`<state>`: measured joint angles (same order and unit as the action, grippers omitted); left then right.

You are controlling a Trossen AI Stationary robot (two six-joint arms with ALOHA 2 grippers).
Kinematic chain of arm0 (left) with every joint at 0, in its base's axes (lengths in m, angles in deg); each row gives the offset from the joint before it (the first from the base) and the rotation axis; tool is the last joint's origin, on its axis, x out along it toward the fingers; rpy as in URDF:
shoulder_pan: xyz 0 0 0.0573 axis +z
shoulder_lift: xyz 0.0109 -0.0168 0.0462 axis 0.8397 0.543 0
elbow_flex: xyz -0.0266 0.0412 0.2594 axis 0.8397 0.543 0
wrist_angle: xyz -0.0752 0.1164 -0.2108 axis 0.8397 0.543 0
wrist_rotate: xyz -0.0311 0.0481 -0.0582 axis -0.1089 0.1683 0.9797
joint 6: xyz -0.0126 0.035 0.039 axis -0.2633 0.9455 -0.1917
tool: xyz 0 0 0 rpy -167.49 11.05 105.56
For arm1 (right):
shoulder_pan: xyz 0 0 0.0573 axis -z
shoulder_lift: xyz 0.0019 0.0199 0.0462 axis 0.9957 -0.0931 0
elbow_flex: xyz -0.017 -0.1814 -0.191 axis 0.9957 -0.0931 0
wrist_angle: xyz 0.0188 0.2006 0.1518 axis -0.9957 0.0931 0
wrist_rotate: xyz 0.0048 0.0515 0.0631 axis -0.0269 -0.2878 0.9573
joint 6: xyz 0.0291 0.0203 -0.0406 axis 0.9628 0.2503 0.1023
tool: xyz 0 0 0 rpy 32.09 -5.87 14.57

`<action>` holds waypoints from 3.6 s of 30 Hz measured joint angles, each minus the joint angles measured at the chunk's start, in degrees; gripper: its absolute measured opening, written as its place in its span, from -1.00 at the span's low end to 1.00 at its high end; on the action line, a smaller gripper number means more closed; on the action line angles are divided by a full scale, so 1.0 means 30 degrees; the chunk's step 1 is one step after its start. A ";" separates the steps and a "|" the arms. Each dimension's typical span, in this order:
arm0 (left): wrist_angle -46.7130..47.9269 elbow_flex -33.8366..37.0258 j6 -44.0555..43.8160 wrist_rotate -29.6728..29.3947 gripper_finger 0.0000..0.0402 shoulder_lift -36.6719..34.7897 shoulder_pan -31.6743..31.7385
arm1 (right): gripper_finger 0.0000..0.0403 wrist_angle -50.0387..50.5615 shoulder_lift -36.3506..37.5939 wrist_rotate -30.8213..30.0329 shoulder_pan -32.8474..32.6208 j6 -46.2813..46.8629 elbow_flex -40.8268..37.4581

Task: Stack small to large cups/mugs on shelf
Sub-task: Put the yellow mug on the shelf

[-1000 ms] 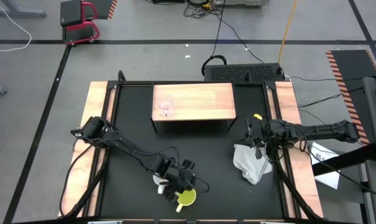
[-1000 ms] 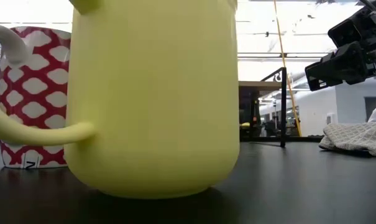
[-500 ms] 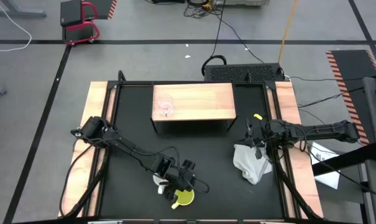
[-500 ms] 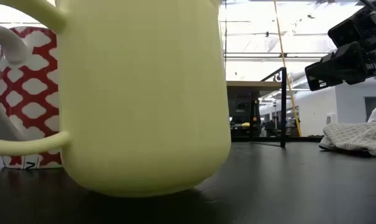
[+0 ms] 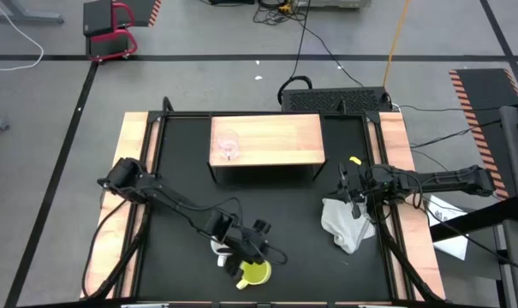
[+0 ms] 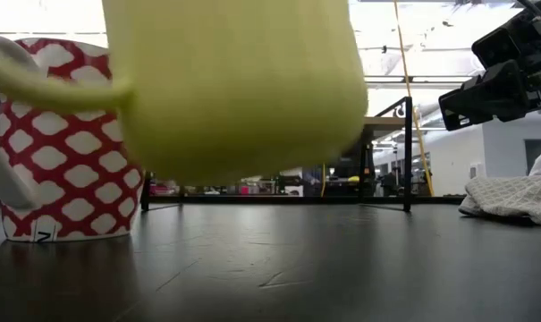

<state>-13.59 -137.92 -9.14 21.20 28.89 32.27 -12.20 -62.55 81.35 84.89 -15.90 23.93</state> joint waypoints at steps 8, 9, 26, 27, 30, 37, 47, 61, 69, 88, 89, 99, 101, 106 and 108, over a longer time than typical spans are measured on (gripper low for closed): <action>0.0642 -0.0007 0.0494 -0.0916 -0.97 -0.1638 0.0309 | -1.00 0.0029 -0.0007 0.0000 -0.0007 0.0000 0.0006; 0.0808 -0.0007 0.0487 -0.0923 -0.97 -0.1769 0.0397 | -1.00 0.0010 0.0000 0.0000 -0.0007 0.0000 0.0005; 0.3296 -0.0015 0.1744 -0.2342 -0.97 -0.4998 0.1552 | -1.00 0.0056 -0.0071 0.0000 0.0000 -0.0047 -0.0001; 0.3371 -0.0015 0.1800 -0.2454 -0.97 -0.5179 0.1612 | -1.00 0.0066 -0.0073 0.0000 -0.0007 -0.0063 -0.0001; 0.4032 -0.0015 0.1705 -0.2598 -0.97 -0.5793 0.1944 | -1.00 -0.0005 -0.0068 0.0000 -0.0001 -0.0068 0.0001; 0.5490 -0.0015 0.1207 -0.2606 -0.97 -0.6437 0.3089 | -1.00 0.0000 -0.0069 0.0000 -0.0007 -0.0073 0.0001; 0.5884 0.0015 0.1609 -0.2281 -0.97 -0.6959 0.3741 | -1.00 0.0221 -0.0073 0.0000 -0.0005 -0.0201 -0.0001; 0.7902 0.0015 0.1536 -0.3764 -0.97 -1.0500 0.3446 | -1.00 0.0284 -0.0073 0.0000 -0.0007 -0.0364 -0.0001; 0.7809 0.1457 0.1467 -0.4569 -0.97 -1.3098 0.3922 | -1.00 0.0284 -0.0073 0.0000 0.0000 -0.0364 -0.0001; -0.3076 1.2463 -0.0558 -0.3544 -0.97 -1.9646 0.5311 | -1.00 0.0230 -0.0073 0.0000 -0.0007 -0.0357 -0.0001; -0.3399 1.2725 -0.0664 -0.3538 -0.97 -1.9626 0.5311 | -1.00 0.0182 -0.0073 0.0000 -0.0007 -0.0357 -0.0001; -0.4191 1.4204 -0.0190 -0.4163 -0.97 -1.9861 0.5311 | -1.00 0.0131 -0.0069 0.0000 -0.0006 -0.0226 -0.0001; -0.4080 1.4399 -0.0069 -0.4371 -0.97 -2.0121 0.5317 | -1.00 0.0131 -0.0072 0.0000 -0.0003 -0.0226 -0.0001; -0.4892 1.4879 0.0212 -0.4785 -0.98 -2.0763 0.5311 | -1.00 0.0151 -0.0073 0.0000 -0.0005 -0.0226 -0.0001; -0.5221 1.5273 0.0468 -0.4893 -0.98 -2.0862 0.5311 | -1.00 0.0153 -0.0073 0.0000 -0.0004 -0.0226 -0.0001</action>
<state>-29.25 -92.10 -7.74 6.52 -33.70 48.20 -11.74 -62.77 81.35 84.87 -16.57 23.92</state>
